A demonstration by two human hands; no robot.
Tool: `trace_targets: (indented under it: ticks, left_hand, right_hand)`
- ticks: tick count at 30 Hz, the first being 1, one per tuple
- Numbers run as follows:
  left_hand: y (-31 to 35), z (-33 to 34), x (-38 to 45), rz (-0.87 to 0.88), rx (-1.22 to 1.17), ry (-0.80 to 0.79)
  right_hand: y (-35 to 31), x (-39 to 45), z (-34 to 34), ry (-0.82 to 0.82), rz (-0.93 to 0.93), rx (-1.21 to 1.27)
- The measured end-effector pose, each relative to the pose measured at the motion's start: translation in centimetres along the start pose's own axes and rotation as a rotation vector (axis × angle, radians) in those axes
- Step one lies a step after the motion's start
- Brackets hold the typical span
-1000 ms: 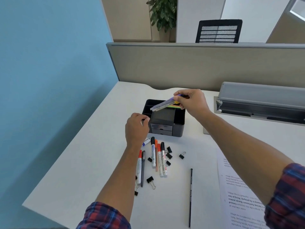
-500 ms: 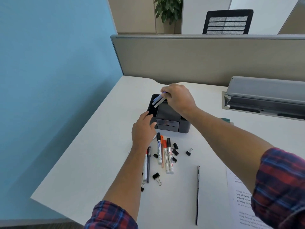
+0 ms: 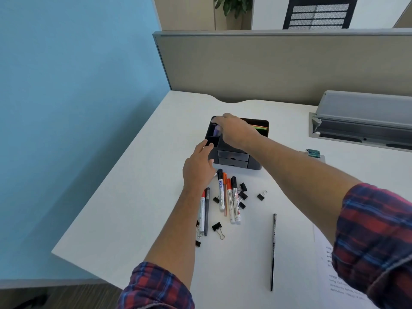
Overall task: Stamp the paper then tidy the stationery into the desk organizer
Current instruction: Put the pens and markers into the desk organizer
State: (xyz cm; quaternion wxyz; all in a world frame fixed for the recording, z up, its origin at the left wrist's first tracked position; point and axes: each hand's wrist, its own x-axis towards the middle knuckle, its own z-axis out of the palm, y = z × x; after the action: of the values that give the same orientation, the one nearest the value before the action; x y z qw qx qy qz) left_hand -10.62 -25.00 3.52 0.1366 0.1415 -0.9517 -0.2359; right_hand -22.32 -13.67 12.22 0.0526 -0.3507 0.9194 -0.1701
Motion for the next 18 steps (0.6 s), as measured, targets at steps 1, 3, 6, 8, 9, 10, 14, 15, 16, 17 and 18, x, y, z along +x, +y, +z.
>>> trace_targets:
  ticks: [1,3,6,8,9,10,14,15,16,17,18]
  left_hand:
    - [0.0,0.0,-0.1,0.004,0.001,-0.004]
    - [-0.1,0.1,-0.2,0.007,0.004,-0.011]
    - [-0.2,0.1,-0.1,0.015,0.019,-0.026]
    - [-0.2,0.2,-0.1,0.013,0.03,-0.044]
    - [-0.1,0.2,-0.1,0.011,0.033,-0.053]
    - [-0.1,0.2,-0.2,0.011,0.038,-0.057]
    - [0.7,0.5,-1.1,0.001,0.032,-0.004]
    - [1.0,0.7,-1.6,-0.02,-0.005,0.019]
    - [1.2,0.9,-2.0,-0.048,-0.048,0.04]
    - [1.4,1.1,-2.5,-0.071,-0.081,0.056]
    - [1.6,1.3,-3.0,-0.085,-0.098,0.06]
  right_hand:
    - [0.1,-0.1,0.1,0.009,0.007,0.019]
    - [0.4,-0.3,0.2,0.027,0.018,0.031]
    - [0.7,-0.9,0.1,0.024,0.019,0.035]
    - [0.8,-1.9,0.1,0.043,-0.016,-0.003]
    - [0.9,-2.6,0.2,0.088,-0.043,-0.009]
    - [1.0,-3.3,0.4,0.152,-0.068,0.003]
    - [1.1,-6.4,2.1,0.254,-0.108,0.102]
    - [1.1,-7.2,2.8,0.216,-0.111,0.119]
    - [1.2,-8.0,3.7,0.161,-0.11,0.124]
    - [1.3,-8.8,4.6,0.098,-0.103,0.116]
    - [1.5,-9.6,5.5,0.039,-0.095,0.091]
